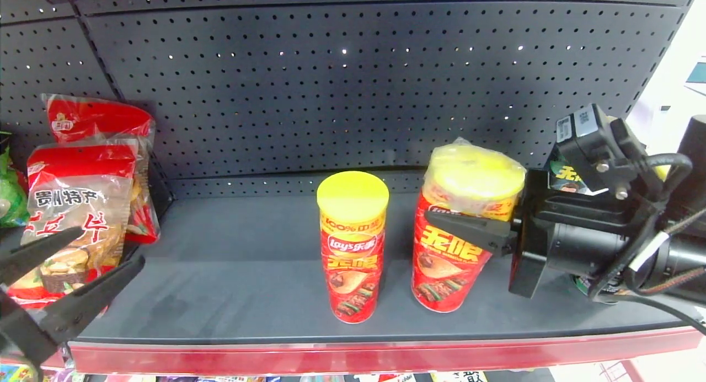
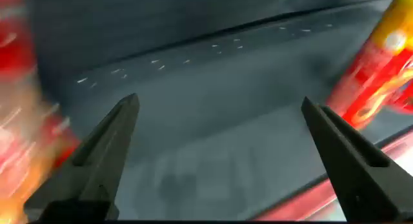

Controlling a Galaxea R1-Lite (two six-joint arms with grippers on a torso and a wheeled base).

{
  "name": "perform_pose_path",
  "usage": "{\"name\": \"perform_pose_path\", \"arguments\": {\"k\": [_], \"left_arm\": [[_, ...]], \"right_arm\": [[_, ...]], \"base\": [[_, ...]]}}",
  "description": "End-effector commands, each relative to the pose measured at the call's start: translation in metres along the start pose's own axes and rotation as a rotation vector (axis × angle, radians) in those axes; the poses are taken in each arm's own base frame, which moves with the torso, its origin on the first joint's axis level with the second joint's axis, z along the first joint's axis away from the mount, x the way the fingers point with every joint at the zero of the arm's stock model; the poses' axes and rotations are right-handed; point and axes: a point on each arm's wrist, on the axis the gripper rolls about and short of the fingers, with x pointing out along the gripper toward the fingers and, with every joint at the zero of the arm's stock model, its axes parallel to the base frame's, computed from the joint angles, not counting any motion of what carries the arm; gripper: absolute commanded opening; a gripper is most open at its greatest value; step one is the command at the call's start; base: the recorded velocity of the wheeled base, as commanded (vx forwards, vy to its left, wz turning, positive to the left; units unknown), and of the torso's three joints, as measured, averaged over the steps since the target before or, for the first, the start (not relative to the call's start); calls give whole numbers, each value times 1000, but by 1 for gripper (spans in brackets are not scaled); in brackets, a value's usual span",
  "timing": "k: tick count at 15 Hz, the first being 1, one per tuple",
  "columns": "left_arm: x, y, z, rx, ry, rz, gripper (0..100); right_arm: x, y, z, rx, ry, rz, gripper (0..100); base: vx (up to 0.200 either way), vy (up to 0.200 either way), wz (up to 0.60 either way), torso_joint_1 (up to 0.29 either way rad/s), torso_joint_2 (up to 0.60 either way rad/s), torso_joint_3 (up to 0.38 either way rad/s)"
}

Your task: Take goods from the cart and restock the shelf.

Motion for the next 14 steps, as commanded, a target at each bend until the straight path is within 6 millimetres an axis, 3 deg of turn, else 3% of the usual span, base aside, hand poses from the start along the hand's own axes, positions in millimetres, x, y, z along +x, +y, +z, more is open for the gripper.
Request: {"name": "perform_pose_path", "arguments": {"k": [1, 5, 6, 7, 9, 12, 14], "left_arm": [[-44, -13, -31, -2, -76, 135, 100], [-78, -33, -80, -60, -15, 165, 100], [-78, -33, -80, -60, -15, 165, 100], [-98, -43, -103, -99, 19, 223, 100], [-96, -41, -103, -123, 39, 223, 100], [-99, -39, -103, -100, 48, 10, 100], [-100, -36, -104, -108, 29, 131, 100]], "right_arm": [[-3, -11, 1, -1, -3, -43, 0], [-2, -14, 8, -11, -26, -55, 0], [-2, -14, 8, -11, -26, -55, 0], [-4, -18, 11, -13, -37, -69, 0], [-5, -18, 12, -15, -40, -73, 0], [-5, -19, 14, -17, -45, -75, 0], [-5, -19, 14, -18, -47, -76, 0]], "base": [[0, 0, 0, 0, 0, 0], [0, 0, 0, 0, 0, 0], [0, 0, 0, 0, 0, 0], [0, 0, 0, 0, 0, 0], [0, 0, 0, 0, 0, 0], [0, 0, 0, 0, 0, 0], [0, 0, 0, 0, 0, 0]]}}
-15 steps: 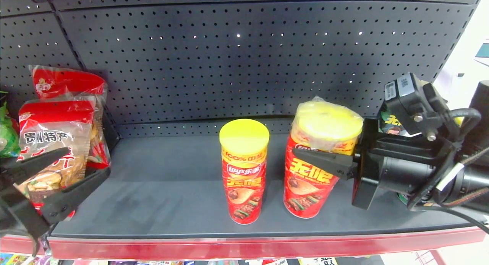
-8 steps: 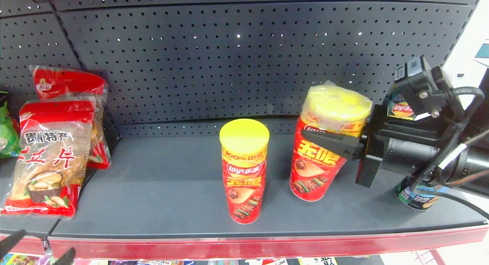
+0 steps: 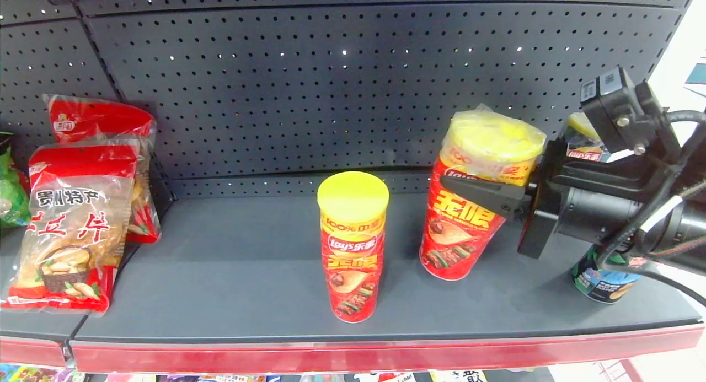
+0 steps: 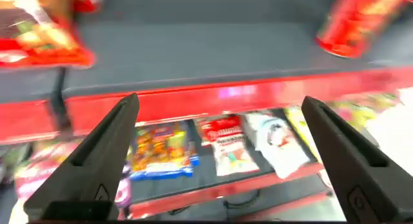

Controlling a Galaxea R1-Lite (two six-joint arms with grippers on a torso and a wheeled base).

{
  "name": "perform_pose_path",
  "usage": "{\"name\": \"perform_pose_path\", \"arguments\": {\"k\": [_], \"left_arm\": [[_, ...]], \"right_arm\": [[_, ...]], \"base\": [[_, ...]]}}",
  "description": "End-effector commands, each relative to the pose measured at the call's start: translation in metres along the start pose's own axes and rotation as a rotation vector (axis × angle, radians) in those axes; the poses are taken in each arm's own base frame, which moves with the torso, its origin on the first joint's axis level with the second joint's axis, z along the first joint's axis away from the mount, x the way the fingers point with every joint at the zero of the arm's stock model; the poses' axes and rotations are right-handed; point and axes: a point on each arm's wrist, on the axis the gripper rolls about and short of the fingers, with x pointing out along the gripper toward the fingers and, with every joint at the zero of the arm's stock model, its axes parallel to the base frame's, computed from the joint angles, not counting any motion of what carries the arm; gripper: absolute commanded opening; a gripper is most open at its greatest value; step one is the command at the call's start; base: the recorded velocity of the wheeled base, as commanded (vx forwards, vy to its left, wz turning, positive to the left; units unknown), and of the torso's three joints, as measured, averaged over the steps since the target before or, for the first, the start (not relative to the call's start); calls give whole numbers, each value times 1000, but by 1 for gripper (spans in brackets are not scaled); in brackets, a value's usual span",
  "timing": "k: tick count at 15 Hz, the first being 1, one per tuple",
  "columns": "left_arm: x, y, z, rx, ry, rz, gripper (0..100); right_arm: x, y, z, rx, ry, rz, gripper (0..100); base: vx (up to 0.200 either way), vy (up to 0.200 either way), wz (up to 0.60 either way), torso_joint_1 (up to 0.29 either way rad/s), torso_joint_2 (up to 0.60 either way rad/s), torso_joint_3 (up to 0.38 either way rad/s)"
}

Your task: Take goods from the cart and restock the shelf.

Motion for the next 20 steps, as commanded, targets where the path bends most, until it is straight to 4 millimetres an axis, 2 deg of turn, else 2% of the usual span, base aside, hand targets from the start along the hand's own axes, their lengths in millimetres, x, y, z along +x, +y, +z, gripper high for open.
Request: {"name": "perform_pose_path", "arguments": {"k": [1, 4, 6, 8, 10, 12, 14, 16, 18, 20], "left_arm": [[-3, 3, -1, -11, -41, 84, 100], [-2, 5, -1, 16, -67, 192, 100], [6, 7, 1, 32, 29, 235, 100], [7, 7, 1, 37, 42, 303, 100], [-2, 3, -1, 60, -71, 197, 100], [-8, 2, -4, 40, -155, 200, 100], [-8, 3, -4, 32, -170, 234, 100], [-8, 0, -3, -41, -166, 125, 100], [-8, 2, -3, -79, -184, 205, 100], [-8, 3, -5, 0, -161, 248, 100]], "right_arm": [[0, 0, 1, -1, -3, 0, 0], [-1, 0, 1, -2, -5, -3, 0], [-1, -2, 1, 0, -2, -11, 0], [-2, -2, 1, 1, -3, -11, 0], [-5, -1, 4, 2, -15, -14, 0], [-10, -4, 6, -2, -21, -31, 0], [-11, -4, 5, -1, -19, -34, 0], [-10, -4, 5, -1, -18, -32, 0], [-11, -4, 5, -1, -19, -32, 0], [-14, -4, 7, -2, -26, -37, 0]], "base": [[0, 0, 0, 0, 0, 0], [0, 0, 0, 0, 0, 0], [0, 0, 0, 0, 0, 0], [0, 0, 0, 0, 0, 0], [0, 0, 0, 0, 0, 0], [0, 0, 0, 0, 0, 0], [0, 0, 0, 0, 0, 0], [0, 0, 0, 0, 0, 0], [0, 0, 0, 0, 0, 0], [0, 0, 0, 0, 0, 0]]}}
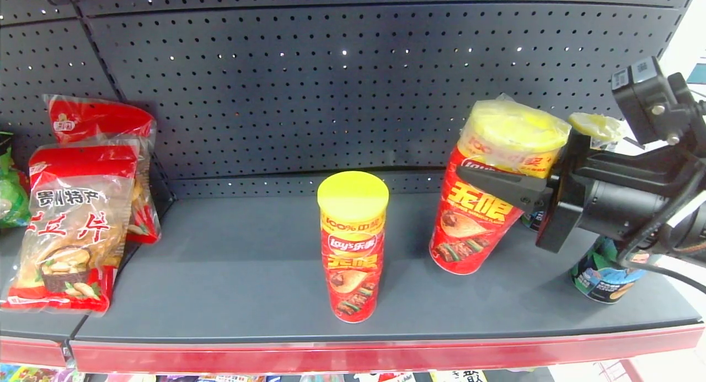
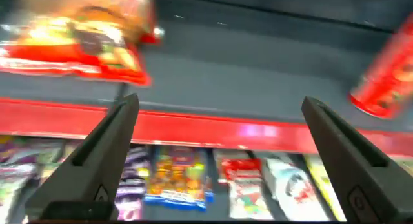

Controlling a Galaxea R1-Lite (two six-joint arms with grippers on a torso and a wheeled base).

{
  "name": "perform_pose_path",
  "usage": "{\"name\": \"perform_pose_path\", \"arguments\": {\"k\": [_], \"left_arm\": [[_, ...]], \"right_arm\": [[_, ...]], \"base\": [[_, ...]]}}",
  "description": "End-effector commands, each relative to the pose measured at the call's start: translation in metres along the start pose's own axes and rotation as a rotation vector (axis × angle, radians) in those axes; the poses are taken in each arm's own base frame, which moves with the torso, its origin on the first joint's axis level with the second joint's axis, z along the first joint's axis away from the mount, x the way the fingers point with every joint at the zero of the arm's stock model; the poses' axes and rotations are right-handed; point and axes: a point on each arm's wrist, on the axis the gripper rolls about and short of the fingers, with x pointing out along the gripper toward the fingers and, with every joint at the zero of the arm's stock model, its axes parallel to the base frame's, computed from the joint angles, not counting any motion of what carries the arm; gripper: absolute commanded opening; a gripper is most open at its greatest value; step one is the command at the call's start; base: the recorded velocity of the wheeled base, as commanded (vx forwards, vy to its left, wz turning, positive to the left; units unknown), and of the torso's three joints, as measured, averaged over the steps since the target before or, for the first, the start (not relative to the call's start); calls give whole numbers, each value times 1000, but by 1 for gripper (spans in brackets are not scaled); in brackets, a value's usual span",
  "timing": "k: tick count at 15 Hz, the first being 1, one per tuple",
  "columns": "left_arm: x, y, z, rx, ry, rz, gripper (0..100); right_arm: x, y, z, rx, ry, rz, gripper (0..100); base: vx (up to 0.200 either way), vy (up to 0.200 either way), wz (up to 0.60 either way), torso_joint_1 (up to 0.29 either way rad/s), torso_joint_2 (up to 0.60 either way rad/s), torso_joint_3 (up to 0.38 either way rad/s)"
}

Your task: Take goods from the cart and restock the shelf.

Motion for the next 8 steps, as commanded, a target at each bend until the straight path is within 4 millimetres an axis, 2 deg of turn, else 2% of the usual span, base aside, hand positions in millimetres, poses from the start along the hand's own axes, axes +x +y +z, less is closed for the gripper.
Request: {"name": "perform_pose_path", "arguments": {"k": [1, 4, 6, 7, 8], "left_arm": [[0, -1, -1, 56, 21, -39, 100], [-1, 0, -1, 50, 31, -18, 100], [0, 0, -5, 214, 49, -19, 100], [0, 0, -6, 219, 50, -30, 100], [0, 0, -6, 137, 55, -22, 100]], "right_arm": [[-2, 0, 2, 1, -8, -1, 0], [-2, 1, 1, 2, -5, 1, 0], [-1, 1, 1, 2, -4, 1, 0], [-1, 1, 1, 2, -4, 1, 0], [0, 0, 1, 3, -2, 2, 0]], "base": [[0, 0, 0, 0, 0, 0], [0, 0, 0, 0, 0, 0], [0, 0, 0, 0, 0, 0], [0, 0, 0, 0, 0, 0], [0, 0, 0, 0, 0, 0]]}}
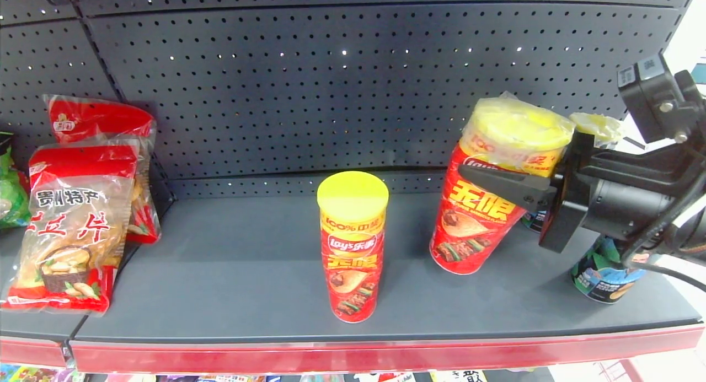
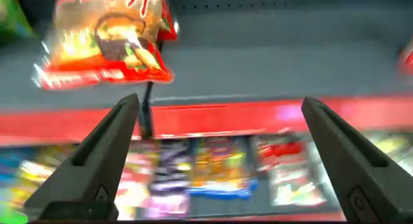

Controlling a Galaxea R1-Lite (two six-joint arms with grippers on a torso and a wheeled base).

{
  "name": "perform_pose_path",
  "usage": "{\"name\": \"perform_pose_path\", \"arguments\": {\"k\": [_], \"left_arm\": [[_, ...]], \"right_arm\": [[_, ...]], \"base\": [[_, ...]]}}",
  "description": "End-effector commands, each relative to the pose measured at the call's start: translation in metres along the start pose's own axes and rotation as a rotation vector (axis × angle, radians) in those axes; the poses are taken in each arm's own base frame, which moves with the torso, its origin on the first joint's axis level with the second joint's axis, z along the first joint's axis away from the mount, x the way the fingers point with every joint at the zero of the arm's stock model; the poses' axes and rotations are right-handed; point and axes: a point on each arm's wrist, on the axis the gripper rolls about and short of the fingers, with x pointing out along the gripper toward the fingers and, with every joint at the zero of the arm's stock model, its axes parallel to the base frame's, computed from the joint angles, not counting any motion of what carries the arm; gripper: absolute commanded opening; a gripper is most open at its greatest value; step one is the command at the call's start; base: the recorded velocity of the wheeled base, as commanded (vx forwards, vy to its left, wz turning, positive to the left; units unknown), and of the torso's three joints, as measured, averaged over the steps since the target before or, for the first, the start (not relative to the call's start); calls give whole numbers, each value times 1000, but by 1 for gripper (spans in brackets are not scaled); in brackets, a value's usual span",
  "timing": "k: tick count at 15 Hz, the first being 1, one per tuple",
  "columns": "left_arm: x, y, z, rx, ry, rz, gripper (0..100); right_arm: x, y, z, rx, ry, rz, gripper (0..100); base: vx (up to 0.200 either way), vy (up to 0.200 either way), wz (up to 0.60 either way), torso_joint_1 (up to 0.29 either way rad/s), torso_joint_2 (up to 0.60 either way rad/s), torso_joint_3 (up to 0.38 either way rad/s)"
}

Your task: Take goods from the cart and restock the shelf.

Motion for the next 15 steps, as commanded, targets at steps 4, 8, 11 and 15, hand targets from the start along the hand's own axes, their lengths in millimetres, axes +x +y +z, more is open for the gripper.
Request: {"name": "perform_pose_path", "arguments": {"k": [4, 8, 11, 15], "left_arm": [[0, 0, -1, -72, 6, 10, 100], [0, 0, -2, -73, 8, 14, 100], [0, 0, -1, -72, 3, 10, 100], [0, 0, -1, -73, 3, 11, 100]], "right_arm": [[0, 1, -6, 6, 19, 2, 0], [3, 0, -6, 5, 22, -1, 0], [16, -4, -4, 4, 17, 5, 0], [59, -13, -15, 13, 50, 26, 0]], "base": [[0, 0, 0, 0, 0, 0], [0, 0, 0, 0, 0, 0], [0, 0, 0, 0, 0, 0], [0, 0, 0, 0, 0, 0]]}}
